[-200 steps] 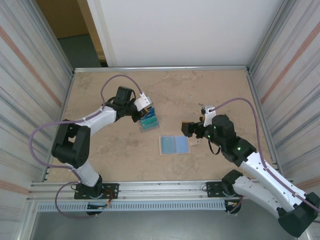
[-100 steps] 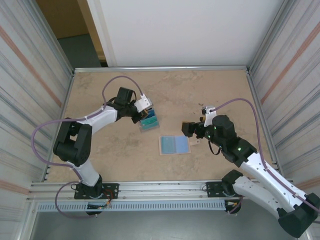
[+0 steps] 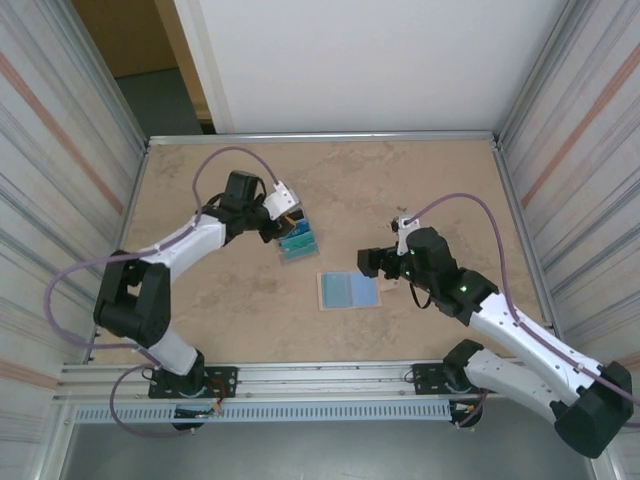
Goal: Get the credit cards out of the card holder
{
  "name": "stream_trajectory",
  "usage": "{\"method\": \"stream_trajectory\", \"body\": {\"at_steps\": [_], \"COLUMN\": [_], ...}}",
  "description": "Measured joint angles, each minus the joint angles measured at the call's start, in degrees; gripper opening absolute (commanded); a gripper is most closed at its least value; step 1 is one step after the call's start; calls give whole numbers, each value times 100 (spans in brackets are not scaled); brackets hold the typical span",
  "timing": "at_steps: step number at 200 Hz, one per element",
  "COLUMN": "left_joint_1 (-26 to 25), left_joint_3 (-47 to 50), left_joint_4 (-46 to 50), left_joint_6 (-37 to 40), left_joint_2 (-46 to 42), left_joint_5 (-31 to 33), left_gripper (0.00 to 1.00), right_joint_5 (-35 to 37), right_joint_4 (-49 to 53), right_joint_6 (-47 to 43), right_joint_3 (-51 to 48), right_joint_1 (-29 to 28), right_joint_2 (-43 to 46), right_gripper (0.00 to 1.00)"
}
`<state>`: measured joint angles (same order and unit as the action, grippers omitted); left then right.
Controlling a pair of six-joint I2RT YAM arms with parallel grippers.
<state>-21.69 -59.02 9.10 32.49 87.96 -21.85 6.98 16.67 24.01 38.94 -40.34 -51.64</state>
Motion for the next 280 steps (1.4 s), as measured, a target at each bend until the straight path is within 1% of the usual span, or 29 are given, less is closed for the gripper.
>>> {"method": "stream_trajectory", "body": {"at_steps": [13,20,28,51,75,107,143,183,231,255,280], "left_joint_1": [0,0,-2,-87,-332,-728,-1143,-1370,-1432,-1432,-1432], "left_joint_3": [190,321,522,1235,1849,2481,3381,3945,4328,4433,4452], "left_joint_4": [-140,-251,-387,-796,-986,-1296,-1834,-1816,-1703,-1611,-1504], "left_joint_6": [-175,-273,-389,-846,-1252,-1941,-2997,-4033,-4918,-5189,-5337], "left_joint_2": [-365,-553,-791,-1427,-1921,-2500,-3134,-3757,-4452,-4645,-4730], "left_joint_5": [-11,-7,9,271,715,1576,2476,3239,3786,3960,4085], "left_gripper": [60,70,78,98,99,99,99,99,99,99,99], "right_joint_5": [179,267,374,684,999,1187,1272,1272,1272,1270,1276], "right_joint_4": [37,68,98,203,334,485,682,826,916,925,962], "right_joint_6": [15,52,92,166,319,560,866,1054,1169,1209,1296], "right_joint_3": [103,164,225,415,544,619,673,920,1292,1346,1373], "right_joint_1": [-149,-232,-323,-621,-927,-1213,-1563,-1996,-2352,-2385,-2385], "right_joint_2": [-210,-321,-437,-800,-1099,-1384,-1823,-2459,-3077,-3318,-3563], "right_gripper": [99,99,99,99,99,100,96,89,75,65,63]}}
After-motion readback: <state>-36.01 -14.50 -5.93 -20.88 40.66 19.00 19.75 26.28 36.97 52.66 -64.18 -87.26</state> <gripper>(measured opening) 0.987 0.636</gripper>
